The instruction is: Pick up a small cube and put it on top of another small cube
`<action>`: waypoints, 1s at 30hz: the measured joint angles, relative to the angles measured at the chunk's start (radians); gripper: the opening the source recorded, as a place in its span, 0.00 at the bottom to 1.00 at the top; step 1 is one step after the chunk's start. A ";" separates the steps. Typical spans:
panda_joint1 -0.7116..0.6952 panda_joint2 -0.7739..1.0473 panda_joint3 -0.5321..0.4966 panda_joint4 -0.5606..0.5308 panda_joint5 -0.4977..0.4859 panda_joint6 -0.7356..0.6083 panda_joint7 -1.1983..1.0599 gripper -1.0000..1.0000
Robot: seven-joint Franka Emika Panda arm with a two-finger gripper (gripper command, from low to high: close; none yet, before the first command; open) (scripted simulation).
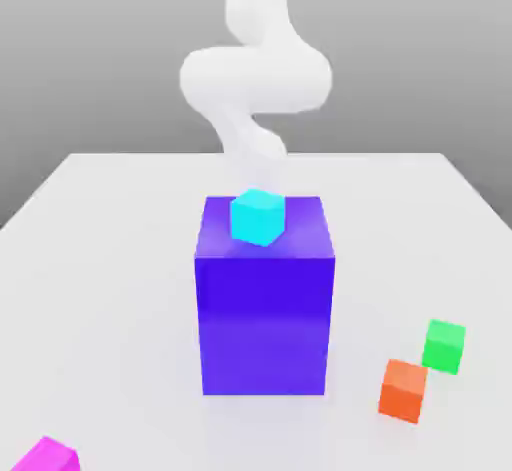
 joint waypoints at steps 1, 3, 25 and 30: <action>-0.010 0.040 -0.005 0.004 0.022 0.008 0.033 0.50; -0.026 0.116 -0.015 0.013 0.057 0.022 0.102 0.50; -0.172 0.899 -0.107 0.094 0.177 0.201 1.008 0.50; -0.155 1.064 -0.185 0.109 0.160 0.249 1.243 0.50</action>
